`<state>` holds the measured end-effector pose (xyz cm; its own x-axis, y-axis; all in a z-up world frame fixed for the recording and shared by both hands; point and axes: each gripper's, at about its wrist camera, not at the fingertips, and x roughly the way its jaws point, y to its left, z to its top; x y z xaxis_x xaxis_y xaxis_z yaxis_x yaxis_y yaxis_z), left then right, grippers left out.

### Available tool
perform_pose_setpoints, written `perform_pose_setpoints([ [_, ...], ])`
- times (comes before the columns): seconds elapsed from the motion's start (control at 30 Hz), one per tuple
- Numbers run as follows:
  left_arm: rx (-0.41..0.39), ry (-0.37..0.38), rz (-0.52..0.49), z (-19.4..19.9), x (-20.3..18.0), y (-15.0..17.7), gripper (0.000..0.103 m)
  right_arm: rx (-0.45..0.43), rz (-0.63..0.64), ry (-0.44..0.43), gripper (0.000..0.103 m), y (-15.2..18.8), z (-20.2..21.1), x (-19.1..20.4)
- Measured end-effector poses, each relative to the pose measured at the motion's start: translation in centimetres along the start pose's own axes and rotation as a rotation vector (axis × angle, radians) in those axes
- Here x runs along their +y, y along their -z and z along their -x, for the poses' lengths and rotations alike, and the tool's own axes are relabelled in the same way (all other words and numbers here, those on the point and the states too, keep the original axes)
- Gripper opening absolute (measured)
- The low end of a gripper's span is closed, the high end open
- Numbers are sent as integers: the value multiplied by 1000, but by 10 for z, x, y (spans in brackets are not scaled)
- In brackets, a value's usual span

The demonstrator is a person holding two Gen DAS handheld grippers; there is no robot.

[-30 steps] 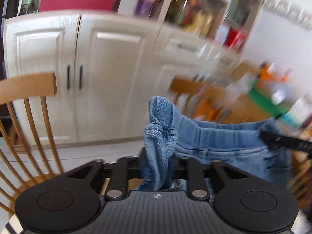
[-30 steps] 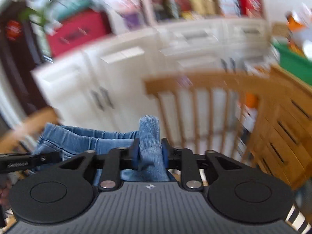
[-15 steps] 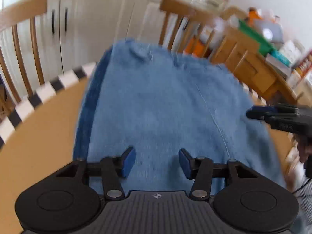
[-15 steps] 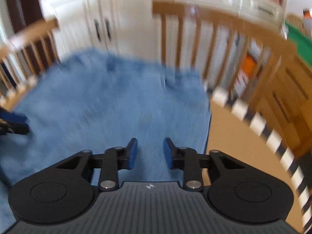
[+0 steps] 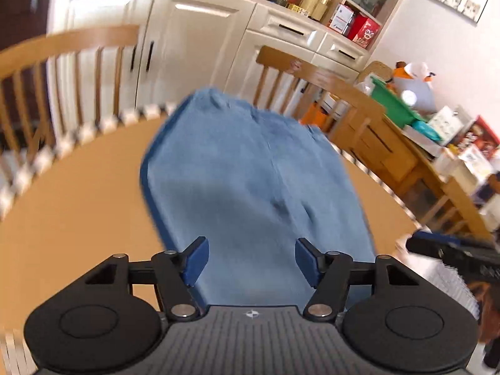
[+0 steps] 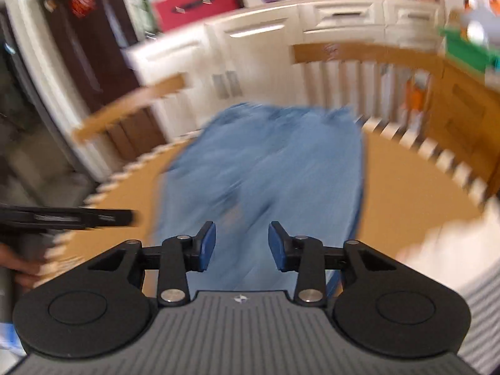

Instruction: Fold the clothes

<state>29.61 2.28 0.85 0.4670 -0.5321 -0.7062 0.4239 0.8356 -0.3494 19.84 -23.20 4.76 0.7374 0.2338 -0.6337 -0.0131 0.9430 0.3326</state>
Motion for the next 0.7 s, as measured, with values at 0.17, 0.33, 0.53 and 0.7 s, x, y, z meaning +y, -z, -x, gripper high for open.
perform_pose_setpoints([
  [0.17,-2,-54,159,50,-13,101,63,82,19,30,41,90,49,57],
  [0.33,-23,-43,231,53,-31,150,65,104,0,86,65,133,74,63],
  [0.53,-10,-49,234,17,-51,171,57,114,-87,56,17,146,49,57],
  [0.7,2,-36,258,-4,-53,170,6,96,-85,75,6,142,52,47],
])
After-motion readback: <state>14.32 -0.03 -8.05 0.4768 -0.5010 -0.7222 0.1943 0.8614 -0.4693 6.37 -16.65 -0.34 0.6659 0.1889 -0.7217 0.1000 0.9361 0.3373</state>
